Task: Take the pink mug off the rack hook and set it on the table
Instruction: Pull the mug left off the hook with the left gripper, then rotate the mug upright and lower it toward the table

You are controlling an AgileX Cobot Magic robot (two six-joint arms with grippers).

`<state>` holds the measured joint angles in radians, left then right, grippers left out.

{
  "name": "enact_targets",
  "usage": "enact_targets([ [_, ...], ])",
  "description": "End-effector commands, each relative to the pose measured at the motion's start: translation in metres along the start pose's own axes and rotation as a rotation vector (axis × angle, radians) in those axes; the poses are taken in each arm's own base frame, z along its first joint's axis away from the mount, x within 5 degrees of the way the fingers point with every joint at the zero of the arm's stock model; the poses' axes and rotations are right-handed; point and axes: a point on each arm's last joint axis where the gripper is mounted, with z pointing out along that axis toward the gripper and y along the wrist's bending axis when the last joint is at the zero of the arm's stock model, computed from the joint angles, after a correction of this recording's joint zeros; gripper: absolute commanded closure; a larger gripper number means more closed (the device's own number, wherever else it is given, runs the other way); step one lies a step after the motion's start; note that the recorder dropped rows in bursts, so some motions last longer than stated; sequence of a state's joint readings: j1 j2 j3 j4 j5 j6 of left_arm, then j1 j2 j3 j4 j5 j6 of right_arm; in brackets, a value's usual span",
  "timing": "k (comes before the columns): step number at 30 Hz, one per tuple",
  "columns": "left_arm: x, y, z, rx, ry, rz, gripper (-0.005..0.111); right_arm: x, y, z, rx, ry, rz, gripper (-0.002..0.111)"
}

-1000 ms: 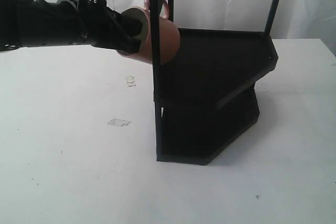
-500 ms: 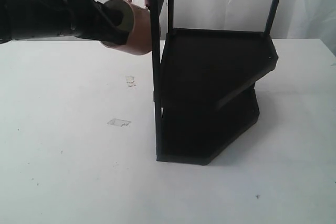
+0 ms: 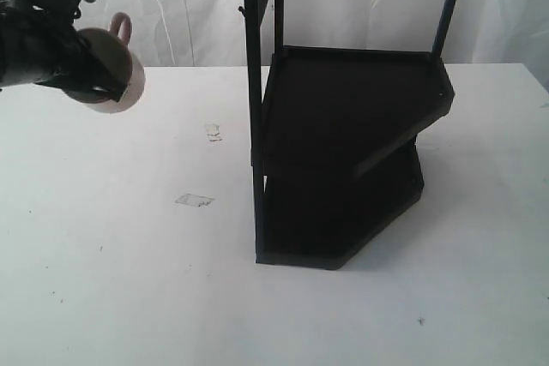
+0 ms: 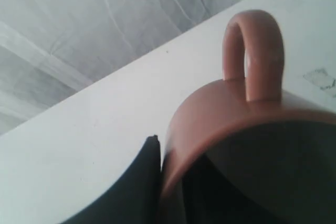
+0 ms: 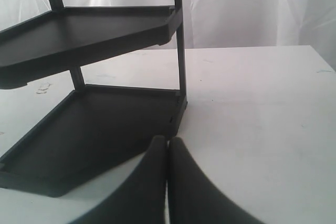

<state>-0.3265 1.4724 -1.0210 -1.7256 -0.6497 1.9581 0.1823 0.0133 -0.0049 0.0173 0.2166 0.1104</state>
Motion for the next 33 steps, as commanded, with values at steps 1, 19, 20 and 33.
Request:
enact_targets([
  [1,0.013,-0.006,-0.004,0.040,0.020,0.154,0.107,0.001,-0.001,0.000,0.006,-0.002,-0.012,0.108],
  [19,0.009,0.006,-0.072,0.169,-0.209,-0.020,0.107,0.001,-0.001,0.000,0.006,0.000,-0.012,0.108],
  [20,0.010,0.007,-0.074,0.173,-0.210,-0.043,0.107,0.001,-0.001,0.000,0.006,0.000,-0.012,0.108],
  [33,0.036,-0.006,-0.107,0.372,-0.318,-0.083,0.107,0.001,-0.001,0.000,0.006,-0.002,-0.012,0.108],
])
